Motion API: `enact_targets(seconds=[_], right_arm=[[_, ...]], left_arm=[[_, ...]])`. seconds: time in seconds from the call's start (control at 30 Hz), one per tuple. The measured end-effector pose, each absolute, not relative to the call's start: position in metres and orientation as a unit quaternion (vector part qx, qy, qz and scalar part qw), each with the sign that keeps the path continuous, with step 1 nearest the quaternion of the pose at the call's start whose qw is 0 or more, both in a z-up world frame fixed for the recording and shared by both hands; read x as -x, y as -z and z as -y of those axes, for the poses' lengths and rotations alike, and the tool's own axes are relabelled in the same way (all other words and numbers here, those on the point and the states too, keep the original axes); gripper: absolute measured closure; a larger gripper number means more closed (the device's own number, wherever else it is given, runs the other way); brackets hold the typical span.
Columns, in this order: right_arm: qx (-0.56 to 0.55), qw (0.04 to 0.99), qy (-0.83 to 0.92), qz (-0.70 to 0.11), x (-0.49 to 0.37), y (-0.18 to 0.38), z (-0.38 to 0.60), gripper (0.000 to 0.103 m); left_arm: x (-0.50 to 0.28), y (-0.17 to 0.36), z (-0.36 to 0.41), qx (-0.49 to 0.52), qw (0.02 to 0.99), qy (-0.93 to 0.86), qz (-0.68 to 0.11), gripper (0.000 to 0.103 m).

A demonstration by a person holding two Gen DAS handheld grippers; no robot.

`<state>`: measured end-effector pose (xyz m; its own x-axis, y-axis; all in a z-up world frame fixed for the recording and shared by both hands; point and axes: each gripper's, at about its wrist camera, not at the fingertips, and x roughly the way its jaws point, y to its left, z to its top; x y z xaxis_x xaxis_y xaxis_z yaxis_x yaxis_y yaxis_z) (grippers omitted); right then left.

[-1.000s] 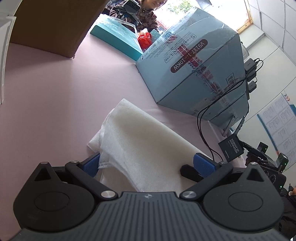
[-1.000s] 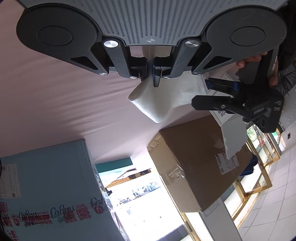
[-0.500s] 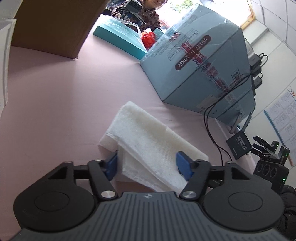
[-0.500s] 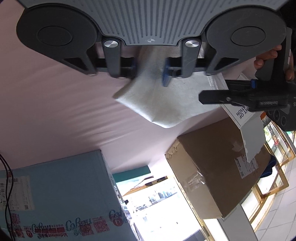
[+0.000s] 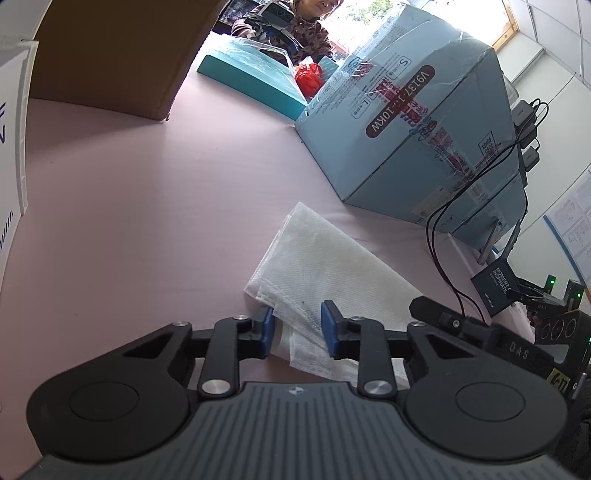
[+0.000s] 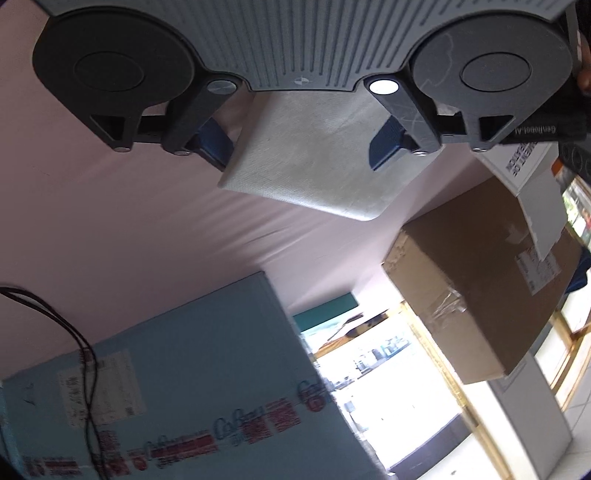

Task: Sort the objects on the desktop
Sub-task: 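Lift the napkin with the right gripper while the left gripper approaches it, then close the left gripper on the napkin beside the right gripper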

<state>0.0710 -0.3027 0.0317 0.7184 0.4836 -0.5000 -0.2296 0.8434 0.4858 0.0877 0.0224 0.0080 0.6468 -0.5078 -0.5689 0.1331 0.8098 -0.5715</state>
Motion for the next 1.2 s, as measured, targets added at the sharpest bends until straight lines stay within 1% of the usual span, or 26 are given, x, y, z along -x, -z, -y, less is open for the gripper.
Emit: enact_targets(seconds=[0.03,0.07,0.1,0.13,0.23,0.5,0.57,0.63,0.8,0.97,1.1,1.2], right_arm=[[-0.2,0.907,-0.186,-0.319,-0.071,-0.031,0.305,0.054],[-0.202,0.909,-0.174,-0.32,-0.072,-0.031,0.306,0.061],[-0.205,0.91,-0.163,-0.32,-0.073,-0.03,0.308,0.074],[-0.21,0.911,-0.154,-0.32,-0.074,-0.029,0.31,0.081],[-0.215,0.913,-0.149,-0.313,-0.073,-0.029,0.313,0.09],[-0.182,0.932,-0.153,-0.275,-0.068,-0.036,0.299,0.094],[-0.176,0.933,-0.157,-0.271,-0.067,-0.039,0.295,0.095],[-0.174,0.935,-0.164,-0.261,-0.063,-0.044,0.293,0.097],[-0.188,0.943,-0.195,-0.191,-0.035,-0.072,0.287,0.098],[-0.191,0.948,-0.229,-0.116,0.0,-0.103,0.268,0.098],[-0.186,0.942,-0.267,-0.085,0.021,-0.126,0.244,0.098],[-0.174,0.937,-0.295,-0.067,0.034,-0.145,0.217,0.098]], left_arm=[[-0.088,-0.008,-0.022,0.248,0.873,0.184,-0.378,0.084],[-0.088,-0.007,-0.023,0.25,0.872,0.184,-0.379,0.085],[-0.088,-0.007,-0.022,0.249,0.872,0.184,-0.379,0.086],[-0.088,-0.007,-0.022,0.249,0.872,0.185,-0.379,0.087],[-0.087,-0.007,-0.02,0.244,0.873,0.186,-0.378,0.088],[-0.078,-0.015,-0.012,0.206,0.895,0.174,-0.355,0.089],[-0.073,-0.021,-0.01,0.195,0.903,0.173,-0.341,0.093],[-0.067,-0.031,-0.008,0.182,0.909,0.182,-0.328,0.094],[-0.037,-0.073,-0.012,0.158,0.932,0.191,-0.265,0.095],[-0.003,-0.106,-0.038,0.177,0.938,0.187,-0.234,0.096],[0.033,-0.129,-0.071,0.184,0.948,0.182,-0.188,0.096],[0.055,-0.144,-0.094,0.184,0.952,0.176,-0.167,0.096]])
